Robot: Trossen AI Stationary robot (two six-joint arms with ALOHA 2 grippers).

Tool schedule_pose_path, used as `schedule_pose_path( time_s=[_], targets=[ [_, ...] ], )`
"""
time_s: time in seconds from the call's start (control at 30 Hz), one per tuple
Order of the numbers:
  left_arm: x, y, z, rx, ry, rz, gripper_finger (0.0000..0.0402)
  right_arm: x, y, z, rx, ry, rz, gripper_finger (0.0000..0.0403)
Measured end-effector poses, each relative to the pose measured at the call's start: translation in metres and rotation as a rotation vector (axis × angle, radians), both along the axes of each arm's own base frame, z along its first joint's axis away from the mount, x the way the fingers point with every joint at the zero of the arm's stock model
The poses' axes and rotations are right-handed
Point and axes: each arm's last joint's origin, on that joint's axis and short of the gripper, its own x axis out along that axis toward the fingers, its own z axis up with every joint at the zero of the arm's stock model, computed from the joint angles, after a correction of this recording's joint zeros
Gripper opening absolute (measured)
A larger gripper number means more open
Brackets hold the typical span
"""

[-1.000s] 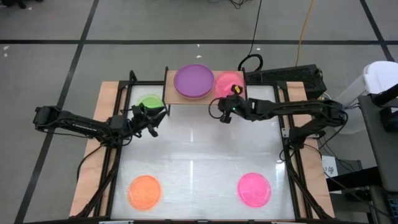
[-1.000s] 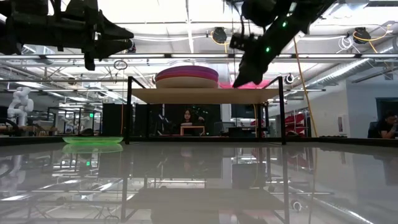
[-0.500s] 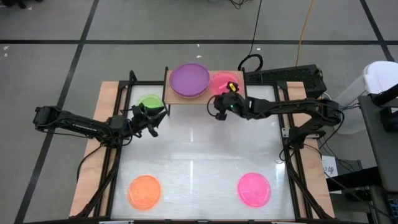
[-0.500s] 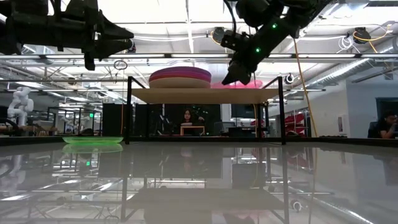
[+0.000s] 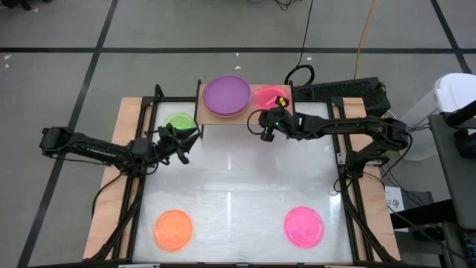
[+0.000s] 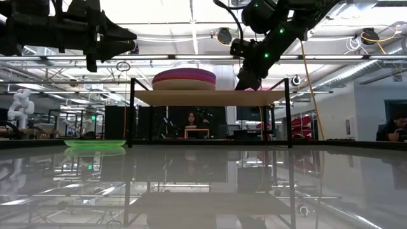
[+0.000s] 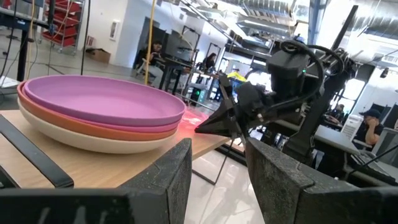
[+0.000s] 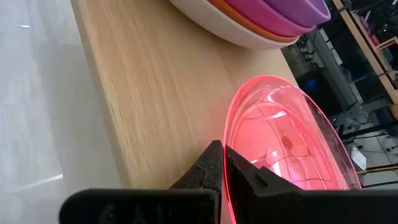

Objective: Place and stack plates onto a shelf
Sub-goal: Put the top light pink plate on the shelf, then stack the light green plate on top of the light pink plate on the shelf

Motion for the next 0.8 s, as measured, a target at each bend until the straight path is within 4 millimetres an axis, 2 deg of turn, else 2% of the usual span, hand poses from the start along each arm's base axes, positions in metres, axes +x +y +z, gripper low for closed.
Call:
schedule_pose_path(
  time_s=[0.17, 0.5, 0.63, 0.8],
  targets=[
    [0.000, 0.000, -0.002, 0.033, 0.036, -0.001, 0.0157, 0.000, -0.001, 0.000, -0.006, 0.008, 0.005, 0.0024],
    [0.001, 0.000, -0.004, 0.055, 0.071, 0.000, 0.0157, 0.001, 0.008, 0.008, -0.031, -0.015, 0.043, 0.0133],
    [0.001, 0.000, -0.005, 0.017, 0.057, -0.006, 0.0157, -0.003, 0.021, 0.028, -0.057, -0.109, 0.081, 0.0153],
    [0.001, 0.000, -0.005, 0.015, 0.058, -0.007, 0.0157, -0.019, 0.043, 0.064, -0.069, -0.263, 0.131, 0.0153]
  ],
)
